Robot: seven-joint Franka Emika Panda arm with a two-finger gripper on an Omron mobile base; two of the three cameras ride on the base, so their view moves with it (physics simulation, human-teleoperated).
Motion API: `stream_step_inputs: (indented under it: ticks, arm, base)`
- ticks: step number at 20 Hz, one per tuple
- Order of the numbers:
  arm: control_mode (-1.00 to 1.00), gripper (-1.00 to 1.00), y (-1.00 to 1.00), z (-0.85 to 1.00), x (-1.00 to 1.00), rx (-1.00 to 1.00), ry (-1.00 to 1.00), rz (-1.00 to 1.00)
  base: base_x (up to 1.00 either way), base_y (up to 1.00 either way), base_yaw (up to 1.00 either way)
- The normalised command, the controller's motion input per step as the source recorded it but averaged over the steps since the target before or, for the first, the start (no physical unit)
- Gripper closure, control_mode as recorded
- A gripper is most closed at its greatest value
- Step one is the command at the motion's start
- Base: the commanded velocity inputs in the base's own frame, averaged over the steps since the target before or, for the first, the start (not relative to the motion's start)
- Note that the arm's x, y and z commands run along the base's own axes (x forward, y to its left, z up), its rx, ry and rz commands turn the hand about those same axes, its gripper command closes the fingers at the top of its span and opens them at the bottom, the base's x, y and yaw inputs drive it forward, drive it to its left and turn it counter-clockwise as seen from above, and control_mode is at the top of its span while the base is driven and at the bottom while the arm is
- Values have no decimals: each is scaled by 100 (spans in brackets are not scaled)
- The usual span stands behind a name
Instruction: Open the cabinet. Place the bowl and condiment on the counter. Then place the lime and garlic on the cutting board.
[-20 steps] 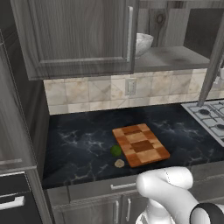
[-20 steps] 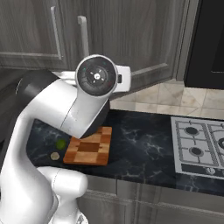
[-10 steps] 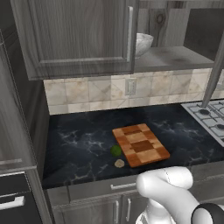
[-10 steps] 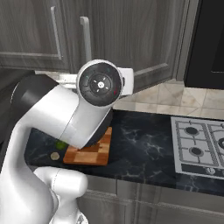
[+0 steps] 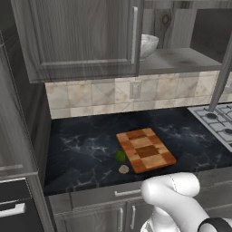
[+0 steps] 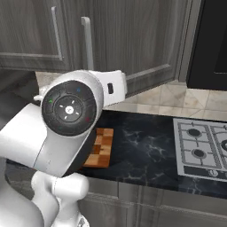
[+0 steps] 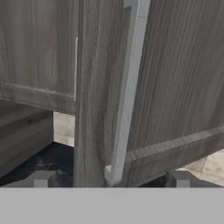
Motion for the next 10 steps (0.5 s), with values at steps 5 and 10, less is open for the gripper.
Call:
stream_step_inputs:
  ticks: [5, 10]
  arm:
    - [-100, -100, 53, -2, -54, -37, -2, 3]
    - [-100, -100, 43, -19, -49, -39, 1, 2]
  base:
    - [0, 0, 0]
    - [0, 0, 0]
